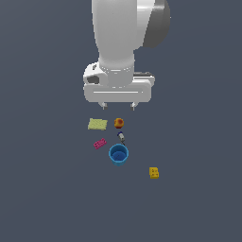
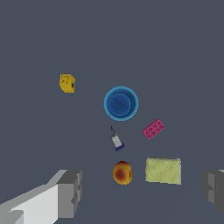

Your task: Pick up a designated object from a clutter of objects.

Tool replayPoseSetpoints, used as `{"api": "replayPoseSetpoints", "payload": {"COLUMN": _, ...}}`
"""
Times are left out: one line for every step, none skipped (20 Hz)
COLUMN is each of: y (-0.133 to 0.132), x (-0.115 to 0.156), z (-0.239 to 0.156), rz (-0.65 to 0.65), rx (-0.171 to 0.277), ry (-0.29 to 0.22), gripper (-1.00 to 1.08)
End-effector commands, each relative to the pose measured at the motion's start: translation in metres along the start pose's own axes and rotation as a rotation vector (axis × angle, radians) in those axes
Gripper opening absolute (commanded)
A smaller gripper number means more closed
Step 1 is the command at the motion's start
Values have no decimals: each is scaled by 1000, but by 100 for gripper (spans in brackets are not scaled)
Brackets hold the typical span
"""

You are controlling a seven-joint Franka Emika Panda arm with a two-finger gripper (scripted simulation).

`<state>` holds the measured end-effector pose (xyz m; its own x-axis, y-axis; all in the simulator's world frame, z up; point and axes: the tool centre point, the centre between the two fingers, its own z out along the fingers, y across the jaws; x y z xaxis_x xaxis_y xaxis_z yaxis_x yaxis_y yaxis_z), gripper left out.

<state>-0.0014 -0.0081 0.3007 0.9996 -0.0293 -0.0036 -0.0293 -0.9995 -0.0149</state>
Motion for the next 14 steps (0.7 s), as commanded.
{"api": "replayPoseSetpoints", "payload": {"y": 0, "x": 0, "z": 0, "rz": 0, "rx": 0, "ry": 0, "gripper": 100}}
{"api": "replayPoseSetpoints", "payload": {"y": 0, "x": 0, "z": 0, "rz": 0, "rx": 0, "ry": 0, "gripper": 100}}
{"api": "replayPoseSetpoints", "payload": {"y": -1, "x": 0, "z": 0, "rz": 1, "rx": 1, "ry": 0, "gripper": 100}}
{"api": "replayPoseSetpoints", "payload": {"y": -2, "x": 0, "z": 0, "rz": 2, "rx": 1, "ry": 0, "gripper": 100}}
{"api": "replayPoseSetpoints", "payload": {"y": -4, "x": 0, "z": 0, "rz": 4, "rx": 3, "ry": 0, "gripper": 100}}
{"api": "replayPoseSetpoints", "payload": {"y": -6, "x": 1, "z": 0, "rz": 7, "rx": 4, "ry": 1, "gripper": 100}}
{"api": "replayPoseSetpoints", "payload": {"y": -8, "x": 1, "z": 0, "rz": 9, "rx": 6, "ry": 1, "gripper": 100}}
{"api": "replayPoseSetpoints", "payload": {"y": -10, "x": 1, "z": 0, "rz": 12, "rx": 7, "ry": 1, "gripper": 100}}
{"api": "replayPoseSetpoints", "payload": {"y": -11, "x": 1, "z": -1, "rz": 13, "rx": 8, "ry": 1, "gripper": 100}}
{"api": "replayPoseSetpoints", "payload": {"y": -12, "x": 0, "z": -1, "rz": 15, "rx": 9, "ry": 1, "gripper": 100}}
{"api": "replayPoseSetpoints", "payload": {"y": -13, "x": 0, "z": -1, "rz": 15, "rx": 10, "ry": 1, "gripper": 100}}
{"api": "replayPoseSetpoints", "payload": {"y": -13, "x": 0, "z": -1, "rz": 15, "rx": 10, "ry": 1, "gripper": 100}}
{"api": "replayPoseSetpoints", "payload": {"y": -12, "x": 0, "z": -1, "rz": 15, "rx": 10, "ry": 1, "gripper": 100}}
{"api": "replayPoseSetpoints", "payload": {"y": -12, "x": 0, "z": -1, "rz": 15, "rx": 9, "ry": 1, "gripper": 100}}
